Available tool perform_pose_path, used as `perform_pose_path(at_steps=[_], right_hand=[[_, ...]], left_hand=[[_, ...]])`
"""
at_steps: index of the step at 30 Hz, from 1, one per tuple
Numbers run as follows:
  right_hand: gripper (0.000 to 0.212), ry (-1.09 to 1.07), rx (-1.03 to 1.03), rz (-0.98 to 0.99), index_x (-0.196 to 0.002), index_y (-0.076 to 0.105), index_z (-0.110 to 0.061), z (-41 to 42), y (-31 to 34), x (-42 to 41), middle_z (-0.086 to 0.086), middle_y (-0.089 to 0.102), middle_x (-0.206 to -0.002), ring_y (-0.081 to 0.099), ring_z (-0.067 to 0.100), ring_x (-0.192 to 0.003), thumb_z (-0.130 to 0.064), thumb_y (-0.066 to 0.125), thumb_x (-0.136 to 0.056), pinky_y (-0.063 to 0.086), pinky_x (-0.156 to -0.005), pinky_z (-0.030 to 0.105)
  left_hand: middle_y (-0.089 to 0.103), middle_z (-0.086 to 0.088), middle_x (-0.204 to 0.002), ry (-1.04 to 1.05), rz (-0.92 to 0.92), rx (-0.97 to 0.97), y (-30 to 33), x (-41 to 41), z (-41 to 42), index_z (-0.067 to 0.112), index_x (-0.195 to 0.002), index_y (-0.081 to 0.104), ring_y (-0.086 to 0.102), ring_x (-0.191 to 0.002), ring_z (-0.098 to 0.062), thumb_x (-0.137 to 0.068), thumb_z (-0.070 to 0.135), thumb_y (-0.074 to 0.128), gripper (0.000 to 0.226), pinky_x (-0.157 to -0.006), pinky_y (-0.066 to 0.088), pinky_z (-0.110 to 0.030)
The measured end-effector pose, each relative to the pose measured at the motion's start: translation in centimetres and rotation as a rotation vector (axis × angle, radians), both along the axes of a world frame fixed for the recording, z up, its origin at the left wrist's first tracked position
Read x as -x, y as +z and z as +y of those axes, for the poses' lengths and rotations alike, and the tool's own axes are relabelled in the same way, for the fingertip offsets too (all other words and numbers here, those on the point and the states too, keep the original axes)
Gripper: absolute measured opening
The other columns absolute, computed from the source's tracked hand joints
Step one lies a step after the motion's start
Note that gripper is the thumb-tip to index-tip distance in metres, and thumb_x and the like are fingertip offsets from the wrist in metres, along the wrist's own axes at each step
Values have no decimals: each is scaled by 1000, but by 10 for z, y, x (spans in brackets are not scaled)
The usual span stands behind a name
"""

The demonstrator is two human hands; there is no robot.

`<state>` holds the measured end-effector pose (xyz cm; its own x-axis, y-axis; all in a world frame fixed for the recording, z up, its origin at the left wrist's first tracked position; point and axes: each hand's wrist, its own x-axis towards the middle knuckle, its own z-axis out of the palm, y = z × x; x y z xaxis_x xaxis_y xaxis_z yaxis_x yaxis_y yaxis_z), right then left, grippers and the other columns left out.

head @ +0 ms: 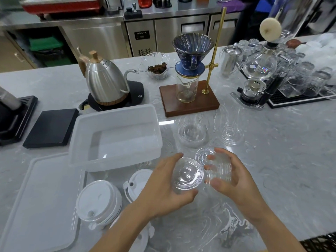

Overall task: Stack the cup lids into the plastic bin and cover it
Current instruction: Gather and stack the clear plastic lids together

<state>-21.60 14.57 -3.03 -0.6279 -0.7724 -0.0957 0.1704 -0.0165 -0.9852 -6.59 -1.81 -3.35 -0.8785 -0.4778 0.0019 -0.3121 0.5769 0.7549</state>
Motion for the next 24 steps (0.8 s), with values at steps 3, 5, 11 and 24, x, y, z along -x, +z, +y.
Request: perform_pose_path(at_steps=[3, 5, 11, 24], right_hand=[[84, 16, 51, 11, -137, 50, -17, 0, 5, 1, 8, 62, -127, 63, 33, -117, -21, 85, -61, 62, -79, 36], [85, 45, 42, 26, -138, 50, -19, -1, 8, -2, 5, 63, -127, 63, 30, -117, -22, 85, -60, 60, -77, 32], [83, 130, -51, 84, -136, 52, -27, -6, 13, -13, -9, 63, -125, 65, 21, -114, -16, 86, -61, 57, -94, 53], [102, 246, -73, 19, -140, 50, -17, -9, 27, -28, -6, 62, -131, 61, 27, -122, -54, 92, -55, 53, -99, 58]], left_hand=[[41, 20, -137, -40, 20, 11, 7, -7, 7, 24, -150, 37, 34, -130, 7, -66, 57, 72, 97, -102, 16, 5], [36, 22, -140, -70, 17, 25, 10, -9, 10, 26, -153, 31, 29, -132, 7, -68, 55, 73, 99, -103, 12, 5], [39, 18, -151, -97, 100, 52, 15, -13, 11, 34, -153, 27, 33, -139, 2, -67, 59, 81, 104, -111, 20, -7], [58, 9, -141, -27, 410, -185, 10, -11, 17, 34, -147, 37, 56, -131, -19, -47, 45, 98, 118, -109, 45, -43]])
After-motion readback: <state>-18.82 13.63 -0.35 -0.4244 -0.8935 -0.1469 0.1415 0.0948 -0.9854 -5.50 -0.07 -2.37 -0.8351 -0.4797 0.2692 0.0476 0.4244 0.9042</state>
